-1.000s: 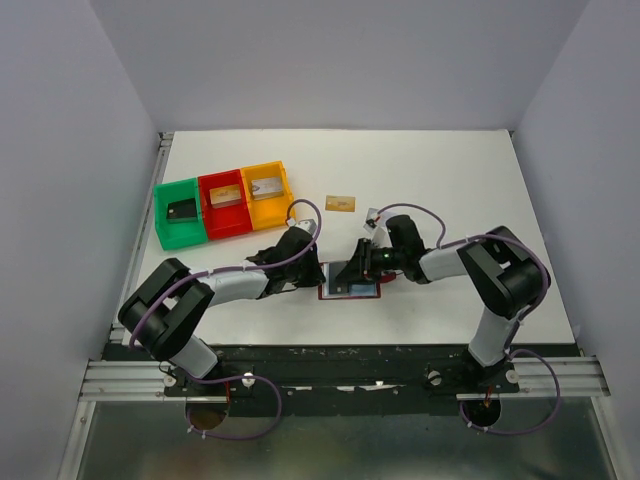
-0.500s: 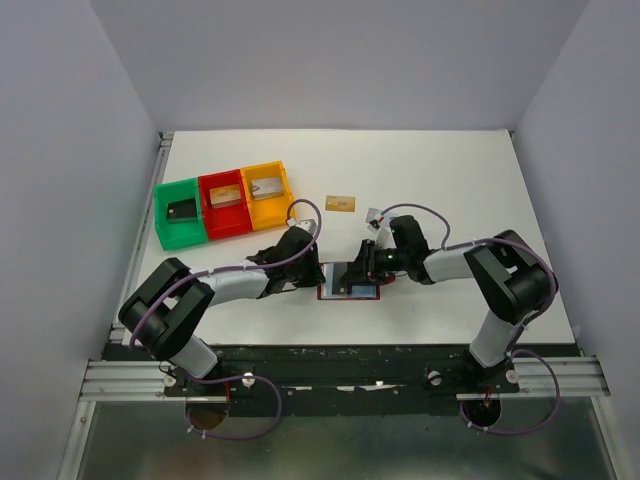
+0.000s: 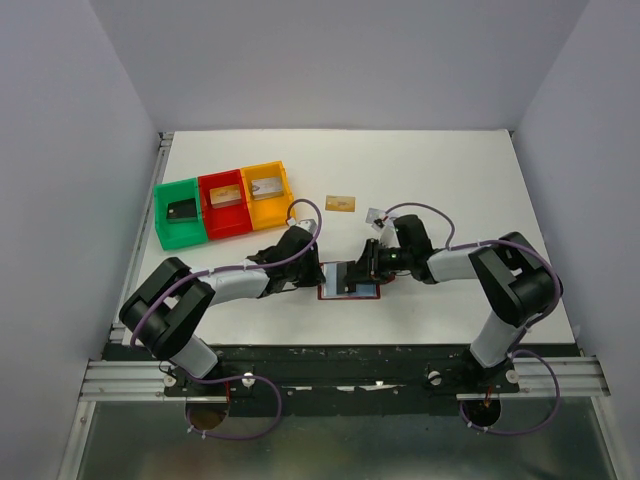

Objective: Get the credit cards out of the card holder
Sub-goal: Remove the credit card from the card holder.

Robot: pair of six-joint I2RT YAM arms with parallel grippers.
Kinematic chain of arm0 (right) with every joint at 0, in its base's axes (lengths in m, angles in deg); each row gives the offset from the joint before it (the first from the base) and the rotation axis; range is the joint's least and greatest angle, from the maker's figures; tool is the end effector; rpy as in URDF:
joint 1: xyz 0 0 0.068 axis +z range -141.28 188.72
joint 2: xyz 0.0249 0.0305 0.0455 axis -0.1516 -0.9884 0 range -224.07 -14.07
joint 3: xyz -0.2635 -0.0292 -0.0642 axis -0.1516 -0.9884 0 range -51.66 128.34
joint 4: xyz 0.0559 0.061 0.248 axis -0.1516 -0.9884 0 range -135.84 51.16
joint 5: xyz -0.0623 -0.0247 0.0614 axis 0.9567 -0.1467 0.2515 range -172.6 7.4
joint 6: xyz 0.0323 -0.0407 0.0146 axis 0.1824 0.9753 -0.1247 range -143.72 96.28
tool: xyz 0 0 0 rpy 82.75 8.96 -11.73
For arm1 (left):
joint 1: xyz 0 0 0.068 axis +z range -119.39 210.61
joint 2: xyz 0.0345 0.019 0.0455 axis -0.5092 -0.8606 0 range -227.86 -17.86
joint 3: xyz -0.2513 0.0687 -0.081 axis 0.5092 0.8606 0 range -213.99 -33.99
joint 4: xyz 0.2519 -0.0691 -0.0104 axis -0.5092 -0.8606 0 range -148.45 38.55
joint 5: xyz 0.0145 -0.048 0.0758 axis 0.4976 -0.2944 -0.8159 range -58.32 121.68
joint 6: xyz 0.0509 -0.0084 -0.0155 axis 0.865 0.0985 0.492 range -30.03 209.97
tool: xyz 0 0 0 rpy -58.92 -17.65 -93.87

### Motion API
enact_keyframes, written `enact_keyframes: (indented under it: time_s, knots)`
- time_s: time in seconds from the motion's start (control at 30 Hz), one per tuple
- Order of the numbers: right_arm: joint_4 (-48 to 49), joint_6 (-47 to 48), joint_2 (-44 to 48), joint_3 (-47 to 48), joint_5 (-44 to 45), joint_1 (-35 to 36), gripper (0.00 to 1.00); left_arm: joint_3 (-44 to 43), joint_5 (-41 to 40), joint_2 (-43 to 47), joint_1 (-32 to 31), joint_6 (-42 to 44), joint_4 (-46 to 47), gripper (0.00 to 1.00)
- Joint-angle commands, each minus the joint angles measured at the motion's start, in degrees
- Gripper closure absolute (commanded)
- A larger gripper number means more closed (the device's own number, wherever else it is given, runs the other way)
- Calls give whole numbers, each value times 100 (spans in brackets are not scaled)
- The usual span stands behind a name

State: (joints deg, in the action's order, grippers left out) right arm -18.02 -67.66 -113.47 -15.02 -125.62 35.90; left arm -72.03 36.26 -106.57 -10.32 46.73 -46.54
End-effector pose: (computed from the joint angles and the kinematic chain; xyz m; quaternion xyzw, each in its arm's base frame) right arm 0.2584 0.1600 0.1167 -0.0238 0.8624 0.4928 0.1134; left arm 0.2188 -0.1935 0.1476 -0.0036 0.9258 -0.2796 0.2544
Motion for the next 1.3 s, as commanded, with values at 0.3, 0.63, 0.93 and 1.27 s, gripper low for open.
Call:
enact_keyframes:
  time_s: [0.3,0.63,0.93,1.27]
  knots:
    - [-201,149,166,-158,207,-160,77,104,-203,-77,41,-52,-324,100]
    - [-139,158,245,-236,172,-213,100,148,-203,-42,41,-70,-280,100]
    - [-578,359,649,-403,312,-494,100,323,-343,230,50,-97,-376,100]
    - [-1852,843,1887,-272,681,-635,100,491,-414,951,50,193,-482,96]
